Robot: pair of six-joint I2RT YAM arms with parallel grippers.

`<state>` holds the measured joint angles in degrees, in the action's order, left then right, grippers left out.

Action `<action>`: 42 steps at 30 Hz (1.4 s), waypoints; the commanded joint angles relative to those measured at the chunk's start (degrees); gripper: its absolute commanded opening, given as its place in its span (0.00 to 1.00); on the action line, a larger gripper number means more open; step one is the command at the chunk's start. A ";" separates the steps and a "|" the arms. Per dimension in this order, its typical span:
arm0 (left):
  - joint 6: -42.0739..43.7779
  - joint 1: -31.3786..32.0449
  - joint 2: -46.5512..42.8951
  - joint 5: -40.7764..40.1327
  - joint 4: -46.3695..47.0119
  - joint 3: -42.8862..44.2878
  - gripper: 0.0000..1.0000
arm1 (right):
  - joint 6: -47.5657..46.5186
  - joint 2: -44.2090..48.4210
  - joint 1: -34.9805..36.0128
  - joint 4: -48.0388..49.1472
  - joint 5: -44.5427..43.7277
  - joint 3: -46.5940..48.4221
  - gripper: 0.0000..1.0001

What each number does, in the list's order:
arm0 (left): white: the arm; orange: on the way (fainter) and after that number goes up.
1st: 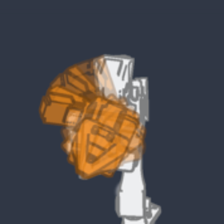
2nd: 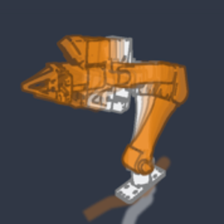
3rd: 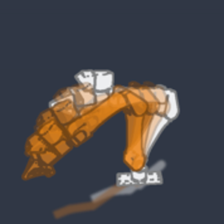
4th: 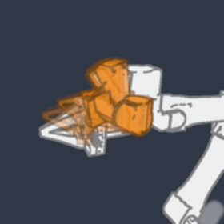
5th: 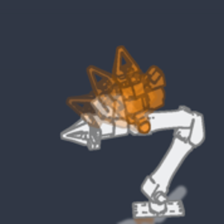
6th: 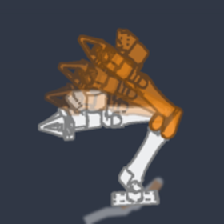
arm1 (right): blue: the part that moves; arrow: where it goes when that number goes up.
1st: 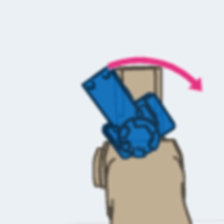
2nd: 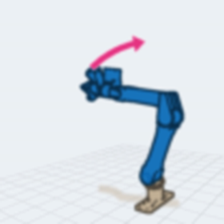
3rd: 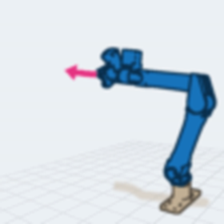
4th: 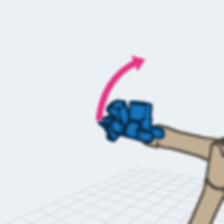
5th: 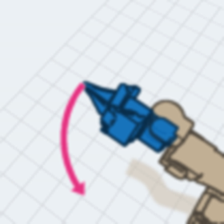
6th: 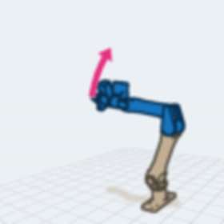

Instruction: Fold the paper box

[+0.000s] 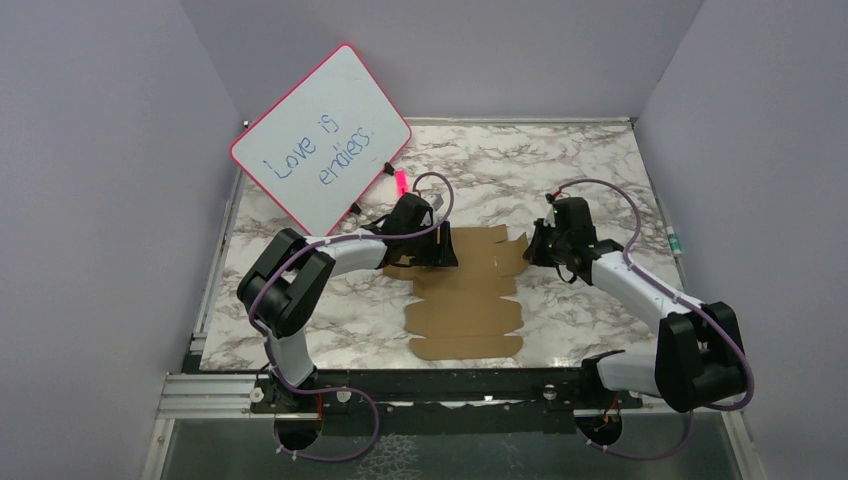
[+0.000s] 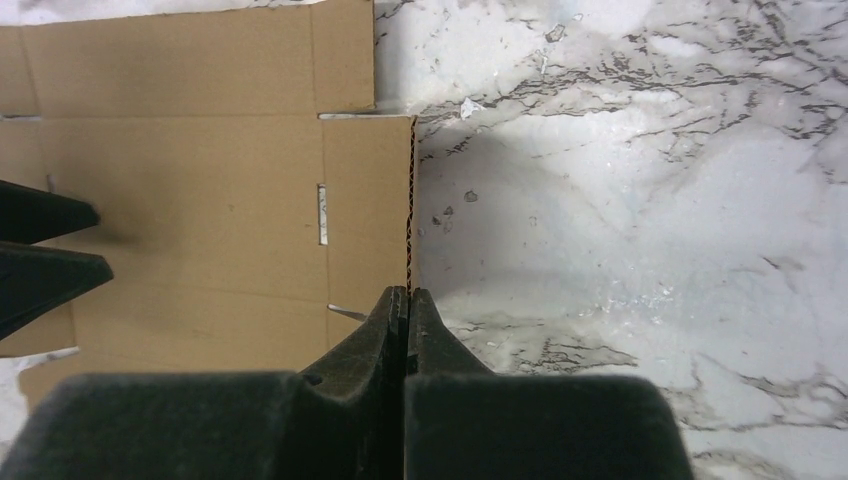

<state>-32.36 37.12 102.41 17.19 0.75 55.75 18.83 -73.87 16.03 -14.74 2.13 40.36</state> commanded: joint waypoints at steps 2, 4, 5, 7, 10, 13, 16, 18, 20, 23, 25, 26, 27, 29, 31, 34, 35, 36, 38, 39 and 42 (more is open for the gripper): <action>-0.12 -0.12 2.09 -0.14 -1.16 -1.69 0.62 | -0.52 -2.86 7.29 -6.10 -14.55 4.65 0.02; -0.20 -0.12 2.18 -0.14 -1.04 -1.74 0.62 | -0.49 -3.98 9.95 -7.49 -18.38 6.01 0.03; -0.24 -0.12 2.26 -0.14 -1.02 -1.76 0.62 | -0.47 -4.50 11.09 -8.17 -19.97 6.37 0.03; -0.37 -0.13 2.35 -0.05 -1.02 -1.70 0.62 | -0.09 -5.78 13.55 -9.53 -23.25 7.80 0.03; -0.58 -0.12 2.52 0.03 -1.02 -1.78 0.61 | 0.68 -7.75 16.65 -11.34 -27.49 9.34 0.03; -0.81 -0.12 2.44 0.04 -1.01 -1.93 0.62 | 1.51 -9.92 19.07 -12.84 -30.16 10.82 0.03; -1.15 -0.12 2.52 0.04 0.18 -2.17 0.61 | 2.09 -11.61 21.63 -14.26 -32.39 12.61 0.03; -1.43 -0.12 2.45 0.04 0.68 -2.37 0.61 | 2.49 -12.35 23.21 -15.23 -33.28 13.94 0.03; -1.60 -0.12 2.44 0.04 0.95 -2.48 0.61 | 2.77 -12.76 24.61 -15.99 -33.80 15.28 0.03; -1.86 -0.12 2.44 0.10 1.13 -2.61 0.61 | 2.70 -13.16 26.44 -16.68 -34.06 17.16 0.04; -1.99 -0.12 2.44 0.19 1.42 -2.74 0.61 | 2.91 -13.65 27.65 -17.26 -34.69 18.22 0.04; -2.15 -0.12 2.49 0.21 1.52 -2.82 0.61 | 3.10 -14.02 28.33 -17.47 -35.03 18.68 0.05; -2.32 -0.14 2.39 0.21 1.77 -2.93 0.61 | 3.14 -14.58 28.73 -17.56 -35.02 19.04 0.05; -2.80 -0.12 2.27 0.21 2.28 -3.20 0.61 | 3.41 -15.65 29.74 -17.72 -34.72 19.71 0.06; -3.18 -0.12 2.14 0.38 2.65 -3.44 0.61 | 3.93 -16.75 31.26 -18.05 -35.25 20.65 0.06; -3.54 -0.12 2.01 0.52 3.16 -3.75 0.61 | 4.77 -18.55 33.63 -18.64 -36.08 22.22 0.07; -3.63 -0.12 2.05 0.56 3.21 -3.80 0.61 | 5.04 -19.24 34.15 -18.79 -36.20 22.75 0.08; -3.67 -0.12 1.94 0.56 3.31 -3.92 0.61 | 5.26 -19.79 34.74 -18.90 -36.32 23.31 0.08; -3.68 -0.12 1.72 0.56 3.43 -4.05 0.61 | 5.80 -20.82 35.61 -19.51 -36.68 24.38 0.09; -3.68 -0.12 1.59 0.50 3.39 -4.14 0.61 | 6.00 -21.21 36.01 -19.75 -36.82 24.87 0.10; -3.68 -0.12 0.93 -0.06 3.38 -4.42 0.61 | 6.28 -21.67 36.69 -19.81 -36.25 25.58 0.11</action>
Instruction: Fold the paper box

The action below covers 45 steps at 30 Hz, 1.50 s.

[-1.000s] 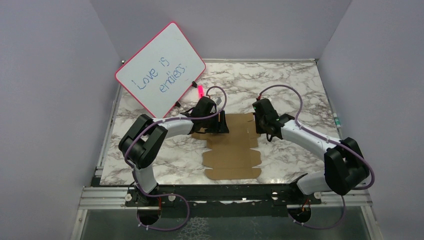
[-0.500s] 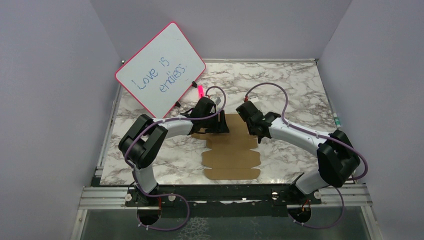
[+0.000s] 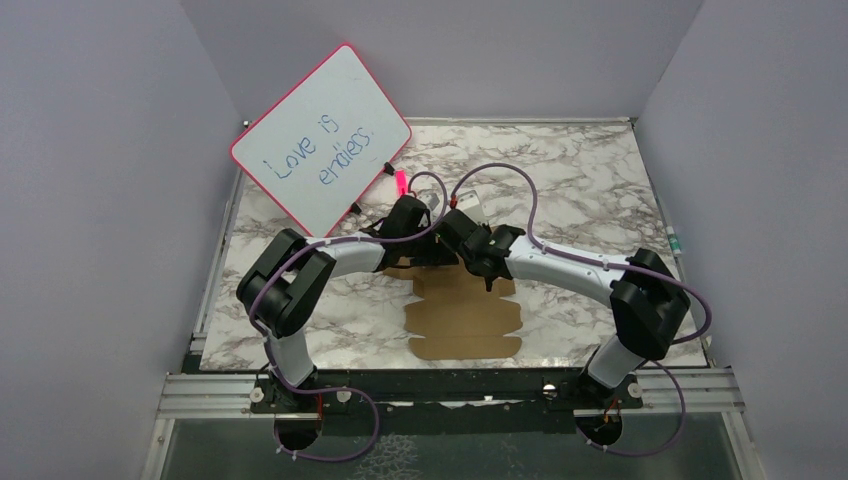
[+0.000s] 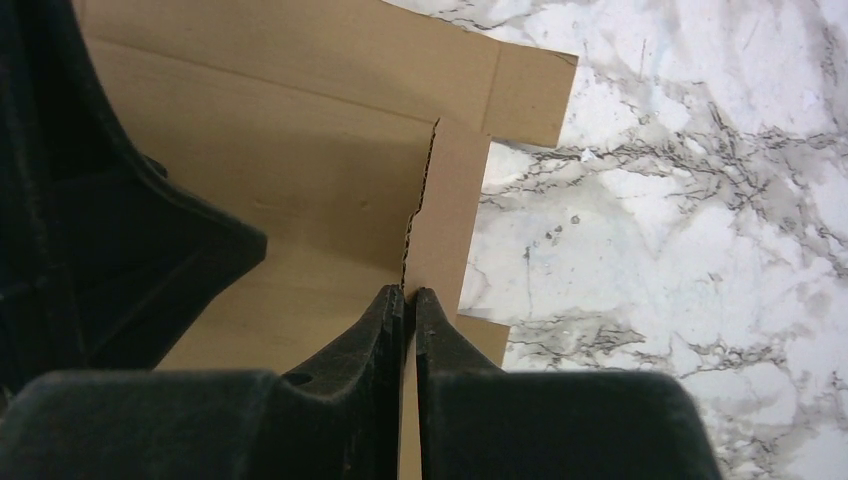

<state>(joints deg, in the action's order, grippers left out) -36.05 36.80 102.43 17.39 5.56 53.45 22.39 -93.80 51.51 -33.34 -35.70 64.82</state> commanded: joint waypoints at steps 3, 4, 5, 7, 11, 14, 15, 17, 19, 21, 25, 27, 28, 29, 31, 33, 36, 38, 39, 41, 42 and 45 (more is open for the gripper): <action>0.02 0.21 0.27 -0.75 -1.58 -2.26 0.61 | 2.76 -0.87 1.23 -0.39 2.04 0.53 0.13; 0.08 0.21 0.00 -0.92 -1.74 -2.26 0.61 | 2.68 -0.39 1.23 -0.10 1.95 0.15 0.14; 0.14 0.21 -0.30 -1.06 -1.96 -2.24 0.61 | 2.44 0.19 1.23 0.20 1.89 -0.25 0.15; 0.49 0.15 -1.14 -1.33 -2.67 -2.05 0.61 | 2.04 1.41 1.23 0.66 1.42 -0.82 0.17; 1.75 0.04 -4.30 -3.08 -5.27 -1.48 0.62 | 1.05 3.44 1.18 0.45 -1.20 -1.59 0.25; 2.82 -0.48 -7.59 -4.99 -7.91 -1.19 0.63 | 0.15 4.88 0.94 0.36 -2.33 -2.23 0.30; 3.09 -0.82 -8.78 -5.52 -8.49 -1.28 0.64 | -0.33 5.31 0.70 0.57 -2.24 -2.49 0.30; 3.41 -1.73 -11.09 -6.12 -9.55 -1.61 0.64 | -2.08 6.36 0.25 1.80 -1.04 -3.01 0.31; 3.68 -2.76 -13.28 -6.37 -10.64 -2.17 0.65 | -4.17 7.45 -0.40 3.46 0.81 -3.50 0.35; 4.00 -3.63 -15.31 -6.99 -12.18 -2.92 0.65 | -6.46 8.42 -1.65 5.04 3.29 -3.74 0.40; 4.24 -4.98 -19.36 -8.47 -15.12 -5.90 0.66 | -10.78 9.50 -5.63 7.33 9.39 -3.37 0.45; 4.24 -5.72 -20.96 -8.62 -16.08 -7.58 0.66 | -12.77 9.55 -8.20 8.90 13.92 -2.98 0.50; 4.24 -6.07 -21.62 -8.60 -16.43 -8.41 0.66 | -13.73 9.17 -9.60 9.49 16.15 -2.56 0.53; 4.16 -6.49 -22.16 -8.60 -16.63 -9.18 0.66 | -14.75 8.67 -10.91 10.22 18.76 -2.13 0.56; 3.91 -7.32 -22.90 -8.15 -16.85 -10.09 0.66 | -17.01 7.01 -13.52 11.74 23.98 -1.25 0.60; 3.80 -8.00 -23.13 -7.06 -16.84 -10.36 0.66 | -19.04 4.66 -16.19 13.02 29.15 -0.11 0.64; 3.87 -8.38 -22.86 -5.88 -17.07 -9.74 0.66 | -21.71 0.81 -20.01 14.58 39.86 1.45 0.69; 4.28 -8.62 -22.14 -5.62 -17.47 -8.66 0.65 | -23.96 -1.72 -22.31 15.06 46.44 2.92 0.71; 4.39 -8.85 -21.66 -5.73 -17.70 -8.03 0.65 | -24.47 -3.01 -23.26 15.12 49.38 3.86 0.72; 4.41 -9.50 -20.40 -5.95 -17.71 -6.67 0.63 | -24.69 -5.87 -24.95 14.88 53.33 5.93 0.74; 4.34 -9.85 -19.50 -6.01 -17.19 -5.92 0.62 | -24.75 -7.15 -25.46 14.58 54.76 7.18 0.74; 4.07 -11.54 -15.46 -4.77 -15.61 -3.18 0.60 | -25.41 -10.28 -26.23 14.12 58.35 9.63 0.75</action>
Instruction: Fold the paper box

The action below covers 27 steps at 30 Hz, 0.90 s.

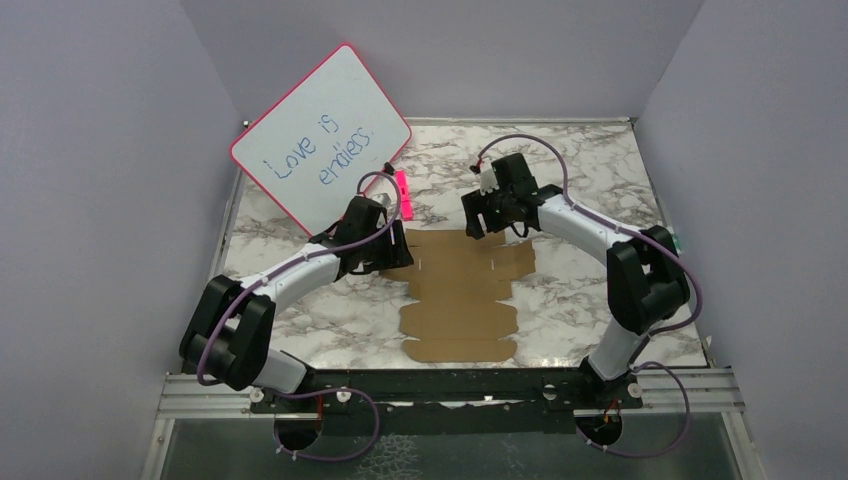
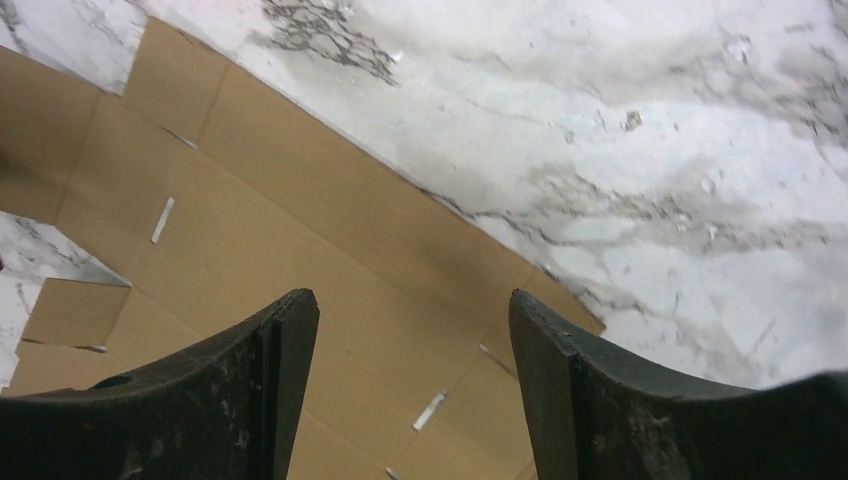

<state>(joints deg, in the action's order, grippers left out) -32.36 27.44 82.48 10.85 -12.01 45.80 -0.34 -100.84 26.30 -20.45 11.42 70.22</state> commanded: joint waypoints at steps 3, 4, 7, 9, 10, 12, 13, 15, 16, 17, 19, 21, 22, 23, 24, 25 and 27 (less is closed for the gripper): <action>0.32 -3.84 9.55 2.85 3.10 8.16 0.56 | -3.40 -4.94 -1.40 0.99 12.92 5.57 0.76; 0.36 -4.28 11.40 3.15 3.47 9.42 0.55 | -3.56 -5.36 -1.47 0.76 13.45 5.89 0.76; 0.90 -5.72 16.42 5.00 3.66 13.16 0.50 | -3.57 -6.34 -1.61 1.14 14.87 6.24 0.76; 1.21 -6.55 18.70 5.73 4.07 14.81 0.48 | -3.53 -7.02 -1.76 1.28 15.69 6.46 0.76; 1.36 -7.08 19.60 6.14 4.32 15.37 0.47 | -3.55 -7.41 -1.74 1.41 16.20 6.57 0.76; 1.55 -7.75 21.16 7.34 4.61 16.27 0.45 | -3.62 -8.08 -1.87 1.63 17.34 6.88 0.77; 1.55 -7.90 21.71 7.90 5.00 16.55 0.43 | -3.69 -8.54 -1.95 1.68 17.89 7.09 0.76; 1.30 -7.93 22.52 9.03 6.04 16.69 0.41 | -3.70 -9.23 -2.08 1.89 18.70 7.36 0.76; 1.26 -7.93 22.88 9.82 6.77 16.77 0.39 | -3.70 -9.53 -2.13 2.04 18.99 7.51 0.76; 1.25 -7.93 23.21 10.29 7.22 16.82 0.38 | -3.69 -9.84 -2.17 2.14 19.43 7.75 0.77; 1.25 -7.92 24.07 10.92 7.76 17.22 0.35 | -3.78 -10.52 -2.31 2.25 20.46 8.35 0.77; 1.13 -7.93 24.63 12.03 8.72 17.31 0.32 | -4.25 -11.13 -2.44 1.96 21.76 9.09 0.77; 0.89 -7.93 24.80 12.65 9.47 17.16 0.30 | -4.39 -11.44 -2.48 1.95 22.14 9.48 0.77; 0.63 -7.93 24.90 13.30 10.39 16.91 0.28 | -4.59 -11.70 -2.55 1.88 22.53 9.75 0.77; 0.49 -7.93 24.99 13.59 10.96 16.73 0.27 | -4.84 -11.95 -2.57 1.70 22.89 10.09 0.77; 0.50 -7.93 25.12 13.78 11.37 16.62 0.25 | -5.16 -12.20 -2.65 1.40 23.02 10.54 0.77; 0.70 -7.93 25.40 14.14 11.74 16.47 0.21 | -5.67 -12.82 -2.74 1.00 23.57 11.37 0.77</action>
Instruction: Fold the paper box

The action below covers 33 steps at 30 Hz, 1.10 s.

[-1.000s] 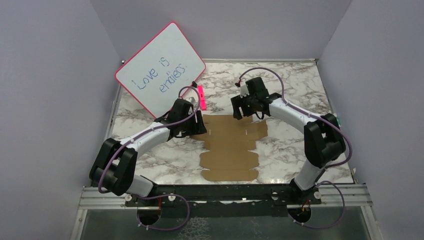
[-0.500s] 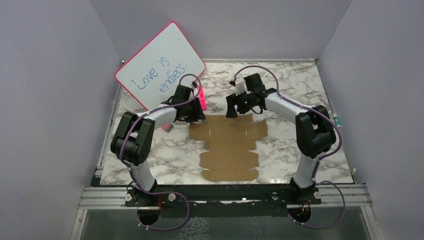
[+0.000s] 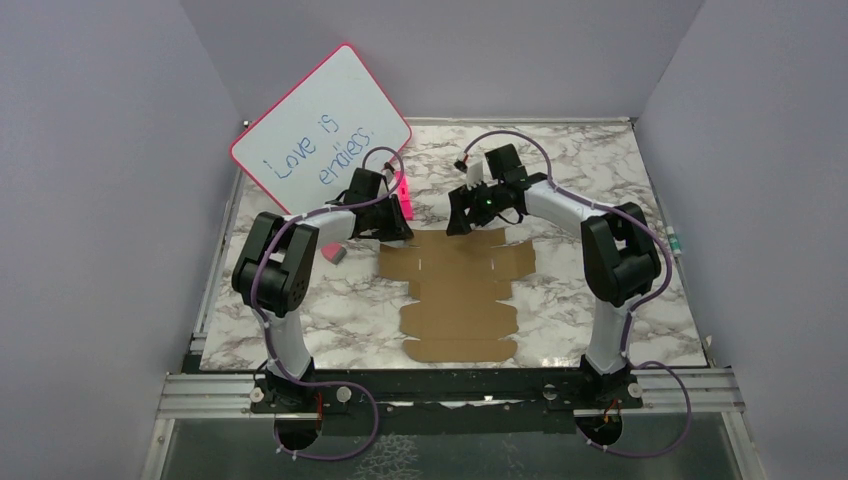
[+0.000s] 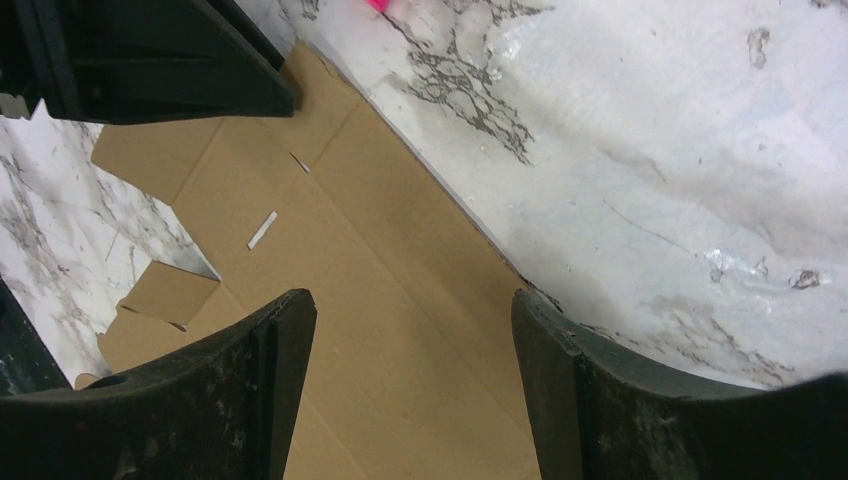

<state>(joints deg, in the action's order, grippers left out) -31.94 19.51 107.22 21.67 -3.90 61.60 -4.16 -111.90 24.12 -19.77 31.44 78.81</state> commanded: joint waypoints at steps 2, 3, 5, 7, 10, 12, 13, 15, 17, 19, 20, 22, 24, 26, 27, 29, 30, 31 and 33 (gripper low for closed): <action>0.66 0.00 1.00 4.01 4.71 0.69 0.15 | -2.58 -2.58 -0.65 -0.24 4.59 3.73 0.77; 1.06 0.00 0.99 4.27 5.45 0.59 0.12 | -3.25 -3.24 -0.65 -1.02 5.43 4.47 0.77; 1.69 0.07 0.49 4.43 6.89 0.05 0.08 | -4.78 -4.18 -0.73 -2.82 6.31 6.26 0.77; 2.52 0.06 -0.16 4.24 9.02 -0.52 0.04 | -6.18 -4.64 -0.74 -3.63 7.00 7.35 0.77; 3.47 0.00 -1.05 4.12 11.64 -1.51 0.00 | -8.31 -4.71 -0.89 -4.84 7.34 8.42 0.78; 4.08 0.00 -1.66 4.36 13.08 -2.14 0.00 | -10.12 -4.87 -1.19 -6.49 7.60 9.35 0.78; 4.27 0.00 -2.04 4.57 13.84 -2.56 0.00 | -10.91 -5.21 -1.38 -7.27 7.66 9.99 0.78; 4.59 0.00 -3.01 4.91 15.44 -3.51 0.00 | -12.30 -5.99 -1.88 -8.86 8.23 11.54 0.79; 4.77 0.00 -4.10 5.09 16.93 -4.51 0.00 | -14.32 -7.38 -2.33 -10.74 10.07 13.80 0.79; 4.79 0.00 -5.03 5.13 18.02 -5.37 0.00 | -15.96 -8.89 -2.64 -12.50 11.04 16.04 0.79; 4.80 0.00 -5.49 5.09 18.28 -5.66 0.00 | -16.62 -9.70 -2.79 -13.36 11.24 17.05 0.79; 4.63 0.07 -6.27 4.90 18.90 -6.30 0.00 | -17.47 -11.24 -3.24 -14.75 11.51 18.99 0.78; 4.46 0.09 -7.14 4.95 19.70 -7.08 0.00 | -19.01 -12.62 -3.71 -16.46 12.60 20.65 0.77; 4.71 0.31 -8.01 4.77 20.21 -7.81 0.00 | -21.03 -13.94 -3.89 -18.87 14.28 22.40 0.76; 4.89 0.35 -8.38 4.38 20.30 -8.03 0.00 | -22.16 -14.55 -3.95 -20.17 15.40 23.11 0.75; 5.12 0.40 -9.04 3.90 20.46 -8.39 0.00 | -23.96 -15.67 -3.94 -22.57 17.33 24.22 0.73; 5.21 0.44 -9.39 3.64 20.55 -8.53 0.00 | -24.24 -16.10 -3.99 -23.03 17.77 24.42 0.72; 5.22 0.44 -9.74 3.49 20.76 -8.66 0.00 | -24.57 -16.53 -3.94 -23.65 18.00 24.61 0.70; 5.10 0.53 -10.28 3.34 21.01 -8.88 0.00 | -25.02 -17.08 -3.99 -24.82 18.08 24.88 0.66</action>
<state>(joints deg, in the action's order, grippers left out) -27.94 19.64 99.74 25.10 14.20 53.65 -25.74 -127.20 20.49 -38.87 45.43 101.69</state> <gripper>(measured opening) 0.005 0.691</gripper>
